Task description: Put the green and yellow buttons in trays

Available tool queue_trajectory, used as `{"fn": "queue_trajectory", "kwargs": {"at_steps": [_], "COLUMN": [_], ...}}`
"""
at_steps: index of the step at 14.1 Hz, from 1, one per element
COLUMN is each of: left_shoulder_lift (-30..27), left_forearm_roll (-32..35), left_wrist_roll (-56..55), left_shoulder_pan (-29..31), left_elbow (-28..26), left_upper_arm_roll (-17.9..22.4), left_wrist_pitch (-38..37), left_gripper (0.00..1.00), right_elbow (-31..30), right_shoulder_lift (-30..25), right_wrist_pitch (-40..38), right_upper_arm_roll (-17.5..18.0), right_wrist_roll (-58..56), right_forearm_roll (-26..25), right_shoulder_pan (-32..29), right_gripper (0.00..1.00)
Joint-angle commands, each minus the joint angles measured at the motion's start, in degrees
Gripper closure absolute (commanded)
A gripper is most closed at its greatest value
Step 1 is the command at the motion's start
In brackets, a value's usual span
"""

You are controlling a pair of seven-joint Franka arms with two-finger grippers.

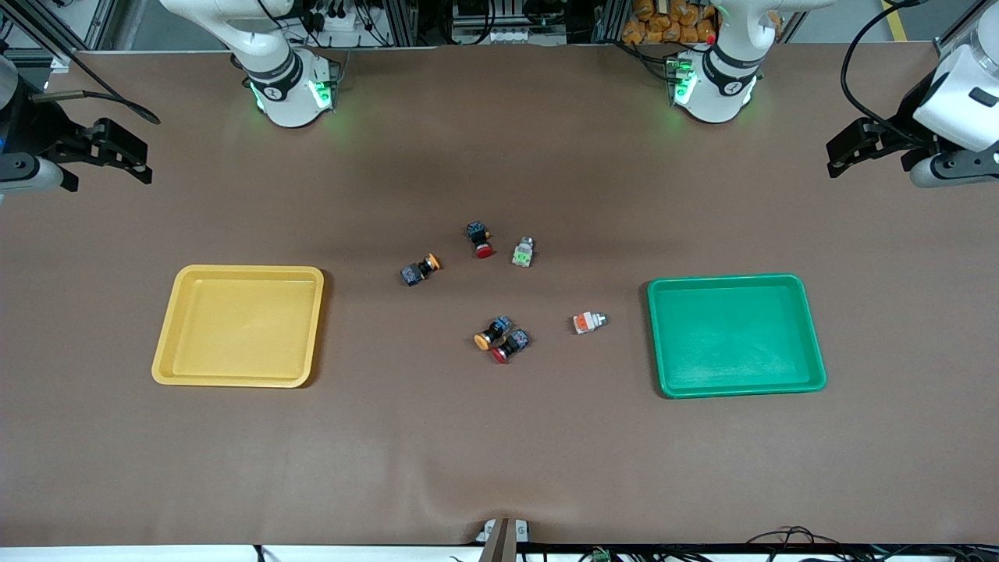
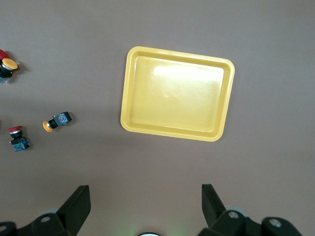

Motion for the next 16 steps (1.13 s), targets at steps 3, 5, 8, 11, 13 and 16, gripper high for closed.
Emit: {"fn": "queue_trajectory", "kwargs": {"at_steps": [3, 5, 8, 11, 13, 16], "left_shoulder_lift": [1.6, 3.8, 9.1, 14.4, 16.1, 21.3], "left_forearm_roll": [-0.4, -1.0, -2.0, -2.1, -2.1, -2.1], "left_wrist_roll": [1.0, 1.0, -0.2, -0.4, -0.6, -3.0], "left_shoulder_pan": [0.1, -0.1, -2.4, -5.0, -6.1, -8.9], "left_elbow": [0.8, 0.7, 0.6, -0.1, -2.7, -4.0], "left_upper_arm_roll": [-0.3, -0.6, -1.4, -1.6, -1.7, -3.3], "left_wrist_pitch": [-0.9, 0.2, 6.2, 11.1, 15.5, 20.4], "left_gripper": [0.00, 0.00, 0.00, 0.00, 0.00, 0.00], "right_elbow": [-0.4, -0.4, -0.4, -0.4, -0.4, -0.4], "right_shoulder_lift": [-0.2, -0.2, -0.1, -0.1, -0.1, -0.1], "right_wrist_pitch": [0.3, 0.3, 0.3, 0.3, 0.3, 0.3], "right_upper_arm_roll": [0.1, 0.1, 0.1, 0.1, 0.1, 0.1], "right_wrist_roll": [0.6, 0.5, 0.6, 0.6, 0.6, 0.5], "right_forearm_roll": [0.4, 0.4, 0.4, 0.4, 0.4, 0.4], "right_shoulder_pan": [-0.7, -0.6, -0.6, -0.6, -0.6, -0.7], "right_gripper": [0.00, 0.00, 0.00, 0.00, 0.00, 0.00]}}
